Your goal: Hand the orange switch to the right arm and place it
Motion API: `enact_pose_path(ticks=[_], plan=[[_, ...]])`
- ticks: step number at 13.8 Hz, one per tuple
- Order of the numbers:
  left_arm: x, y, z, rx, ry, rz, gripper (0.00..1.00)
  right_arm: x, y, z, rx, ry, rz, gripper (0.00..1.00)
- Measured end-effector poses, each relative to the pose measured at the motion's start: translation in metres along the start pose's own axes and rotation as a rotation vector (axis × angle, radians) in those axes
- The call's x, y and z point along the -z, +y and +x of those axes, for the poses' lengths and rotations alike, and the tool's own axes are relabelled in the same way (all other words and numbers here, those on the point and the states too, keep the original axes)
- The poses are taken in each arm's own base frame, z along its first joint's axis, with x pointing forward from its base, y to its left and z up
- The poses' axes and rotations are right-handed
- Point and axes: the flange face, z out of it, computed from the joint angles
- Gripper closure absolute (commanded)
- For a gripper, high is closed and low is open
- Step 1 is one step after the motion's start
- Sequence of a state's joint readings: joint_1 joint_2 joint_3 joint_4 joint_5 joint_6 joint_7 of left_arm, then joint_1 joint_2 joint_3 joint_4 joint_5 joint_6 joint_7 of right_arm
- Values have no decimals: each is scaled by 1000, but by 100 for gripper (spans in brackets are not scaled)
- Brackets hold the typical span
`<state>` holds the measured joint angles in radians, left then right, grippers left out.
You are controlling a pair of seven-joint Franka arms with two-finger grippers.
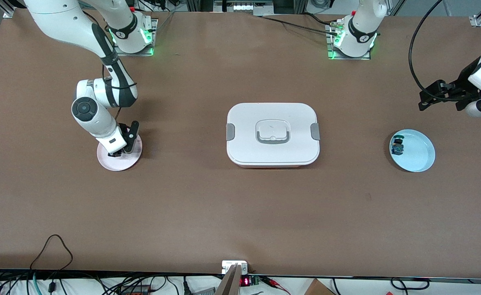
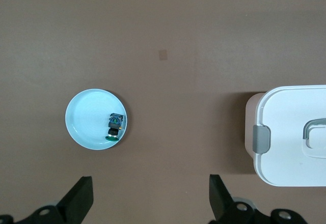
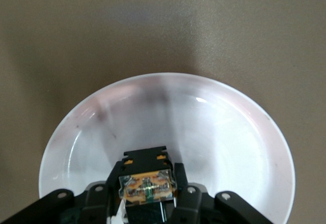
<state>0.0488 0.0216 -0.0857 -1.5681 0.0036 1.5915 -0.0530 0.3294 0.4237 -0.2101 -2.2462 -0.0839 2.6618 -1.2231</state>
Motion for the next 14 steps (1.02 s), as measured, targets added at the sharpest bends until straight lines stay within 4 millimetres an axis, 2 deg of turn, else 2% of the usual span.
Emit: enact_pose_path(ticks=[3,6,10,14], plan=[[5,0,0,7,9,-14,0,6,4,1,-1,8,-21,0],[9,0,0,8,14,-16,0,31,14,1,-10,29,-69,0],[9,0,0,8,12,-16,0,95,40,-2,-36,46,-103,0],[9,0,0,8,12,-16,0,189,72,-8,-115,83,-168,0]])
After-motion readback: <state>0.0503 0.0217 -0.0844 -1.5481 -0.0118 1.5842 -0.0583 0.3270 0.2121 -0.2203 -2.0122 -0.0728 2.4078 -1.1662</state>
